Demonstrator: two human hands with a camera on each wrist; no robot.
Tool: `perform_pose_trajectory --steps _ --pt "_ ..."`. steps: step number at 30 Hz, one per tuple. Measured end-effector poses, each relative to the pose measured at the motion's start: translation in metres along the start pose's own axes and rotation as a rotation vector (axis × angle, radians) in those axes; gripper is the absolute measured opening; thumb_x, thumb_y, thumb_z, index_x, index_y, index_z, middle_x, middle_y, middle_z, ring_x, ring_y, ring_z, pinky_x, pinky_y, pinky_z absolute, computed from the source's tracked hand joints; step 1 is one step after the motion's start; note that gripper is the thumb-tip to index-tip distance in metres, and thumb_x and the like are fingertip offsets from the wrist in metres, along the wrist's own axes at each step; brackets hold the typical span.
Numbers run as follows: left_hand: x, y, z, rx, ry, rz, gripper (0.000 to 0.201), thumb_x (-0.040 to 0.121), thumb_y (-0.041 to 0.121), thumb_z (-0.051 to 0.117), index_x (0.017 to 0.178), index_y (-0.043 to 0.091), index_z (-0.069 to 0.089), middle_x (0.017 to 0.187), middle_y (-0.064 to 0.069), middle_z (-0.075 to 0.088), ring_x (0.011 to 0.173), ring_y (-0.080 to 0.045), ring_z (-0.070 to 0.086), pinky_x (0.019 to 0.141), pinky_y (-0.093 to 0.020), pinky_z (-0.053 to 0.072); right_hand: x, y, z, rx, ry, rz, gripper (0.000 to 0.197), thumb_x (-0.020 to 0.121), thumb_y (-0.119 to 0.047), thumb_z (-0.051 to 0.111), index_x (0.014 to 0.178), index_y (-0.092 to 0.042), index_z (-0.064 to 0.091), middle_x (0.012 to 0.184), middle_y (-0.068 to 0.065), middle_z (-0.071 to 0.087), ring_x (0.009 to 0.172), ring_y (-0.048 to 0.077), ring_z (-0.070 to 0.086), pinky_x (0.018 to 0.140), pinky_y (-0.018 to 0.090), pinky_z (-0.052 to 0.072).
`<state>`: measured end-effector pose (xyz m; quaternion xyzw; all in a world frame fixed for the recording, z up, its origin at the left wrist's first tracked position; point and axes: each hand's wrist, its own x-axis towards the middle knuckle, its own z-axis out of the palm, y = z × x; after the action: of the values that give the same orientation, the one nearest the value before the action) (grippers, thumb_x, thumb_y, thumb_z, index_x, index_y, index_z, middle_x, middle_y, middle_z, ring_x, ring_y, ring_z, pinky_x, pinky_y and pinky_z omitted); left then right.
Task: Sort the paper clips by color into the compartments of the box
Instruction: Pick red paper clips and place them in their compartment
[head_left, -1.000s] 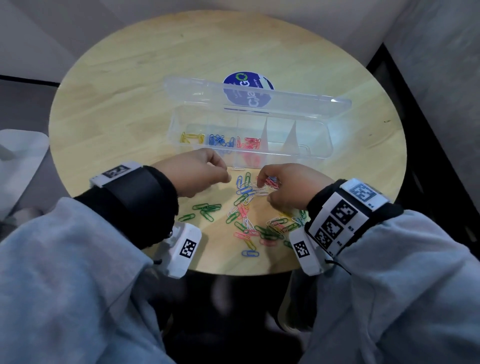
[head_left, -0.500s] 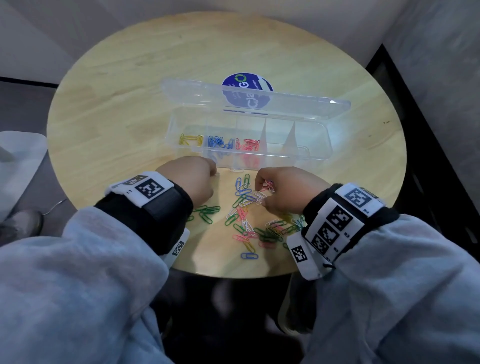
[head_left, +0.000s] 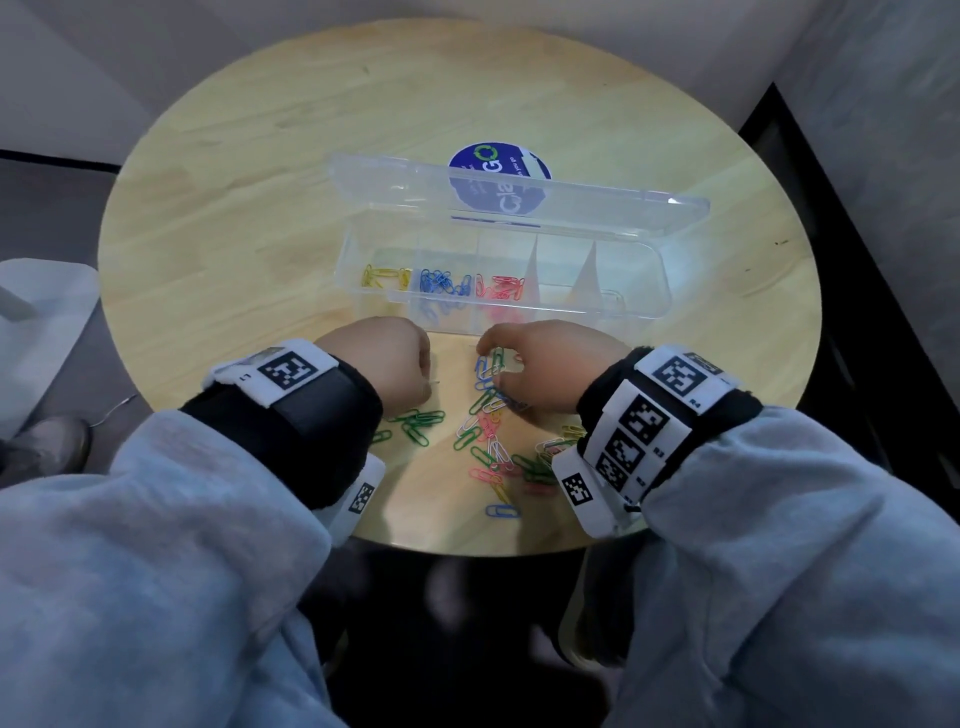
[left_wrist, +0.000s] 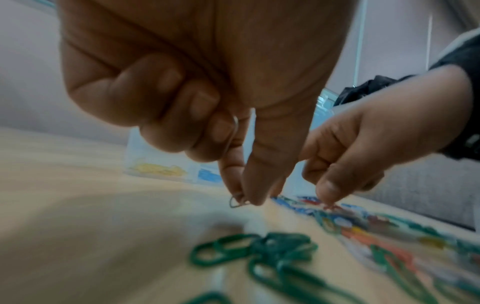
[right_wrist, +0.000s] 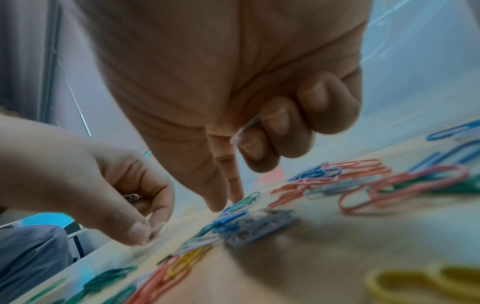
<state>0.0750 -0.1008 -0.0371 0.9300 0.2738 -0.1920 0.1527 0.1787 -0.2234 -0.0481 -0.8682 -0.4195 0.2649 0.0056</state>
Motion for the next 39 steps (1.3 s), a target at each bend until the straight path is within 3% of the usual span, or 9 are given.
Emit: perform_pose_trajectory --steps 5,8,12,16,19,26,31,35,39 --pt "-0.002 -0.003 -0.014 -0.239 -0.055 0.032 0.016 0.083 0.026 0.059 0.068 0.021 0.054 0.065 0.009 0.051 0.062 -0.009 0.047 0.056 -0.022 0.033 -0.002 0.002 0.001 -0.024 0.003 -0.008 0.013 0.088 -0.016 0.048 0.096 -0.025 0.053 0.089 -0.004 0.053 0.085 0.021 0.052 0.061 0.027 0.037" --pt "-0.003 -0.006 -0.020 -0.418 -0.127 0.018 0.021 0.081 0.024 0.060 0.063 0.019 0.051 0.060 0.003 0.048 0.055 -0.014 0.042 0.054 -0.023 0.032 -0.002 0.002 0.000 0.001 0.015 -0.009 0.009 0.086 -0.016 0.052 0.088 -0.024 0.050 0.073 -0.010 0.046 0.080 0.020 0.051 0.056 0.026 0.037" --pt "-0.004 -0.005 -0.021 -0.720 -0.220 -0.022 0.026 0.083 0.006 0.053 0.060 0.015 0.047 0.063 -0.002 0.053 0.049 -0.013 0.042 0.046 -0.017 0.034 -0.001 0.003 0.000 0.053 0.004 0.015 0.015 0.084 -0.019 0.057 0.090 -0.029 0.048 0.075 -0.009 0.050 0.081 0.020 0.056 0.068 0.030 0.047" --pt "-0.006 -0.002 -0.022 -0.857 -0.268 -0.008 0.034 0.084 -0.001 0.049 0.054 0.014 0.043 0.063 -0.004 0.057 0.038 -0.006 0.043 0.040 -0.013 0.034 0.000 0.002 -0.001 0.038 -0.045 0.003 0.009 0.086 -0.021 0.061 0.086 -0.020 0.052 0.070 -0.011 0.044 0.077 0.017 0.049 0.052 0.023 0.033" --pt "-0.006 -0.002 -0.024 -0.917 -0.281 -0.018 0.032 0.084 -0.005 0.047 0.058 0.013 0.042 0.059 -0.005 0.055 0.037 -0.007 0.042 0.037 -0.013 0.032 -0.002 0.003 -0.002 0.040 -0.102 0.001 0.012 0.083 -0.021 0.065 0.084 -0.017 0.054 0.068 -0.010 0.048 0.074 0.017 0.051 0.052 0.021 0.035" --pt "-0.005 0.000 -0.025 -0.877 -0.313 -0.035 0.032 0.085 -0.003 0.038 0.072 0.014 0.062 0.047 0.000 0.049 0.033 -0.006 0.041 0.034 -0.010 0.031 -0.009 0.012 -0.011 0.121 -0.131 0.025 0.031 0.077 -0.038 0.072 0.064 -0.021 0.050 0.064 -0.006 0.052 0.059 0.011 0.047 0.059 0.026 0.040" --pt "-0.004 -0.001 -0.022 -0.865 -0.325 -0.029 0.030 0.083 -0.006 0.034 0.065 0.011 0.052 0.059 -0.003 0.053 0.038 -0.007 0.044 0.036 -0.011 0.030 -0.008 0.011 -0.006 0.116 -0.098 0.031 0.017 0.079 -0.034 0.070 0.081 -0.019 0.062 0.068 -0.010 0.053 0.070 0.013 0.051 0.062 0.024 0.042" --pt "-0.003 0.003 -0.019 -0.841 -0.326 -0.036 0.024 0.087 0.000 0.039 0.067 0.012 0.045 0.062 -0.004 0.048 0.047 -0.012 0.038 0.043 -0.016 0.027 -0.007 0.007 -0.002 0.072 -0.142 0.020 0.018 0.077 -0.030 0.073 0.082 -0.017 0.062 0.068 -0.008 0.052 0.074 0.016 0.052 0.062 0.025 0.041" --pt "-0.002 0.004 -0.011 -0.521 -0.244 0.047 0.017 0.084 0.018 0.058 0.069 0.019 0.051 0.063 0.002 0.050 0.054 -0.015 0.042 0.052 -0.022 0.034 -0.008 0.004 -0.002 0.062 -0.167 0.003 0.014 0.080 -0.023 0.071 0.088 -0.013 0.066 0.078 -0.003 0.058 0.078 0.016 0.052 0.057 0.021 0.039"
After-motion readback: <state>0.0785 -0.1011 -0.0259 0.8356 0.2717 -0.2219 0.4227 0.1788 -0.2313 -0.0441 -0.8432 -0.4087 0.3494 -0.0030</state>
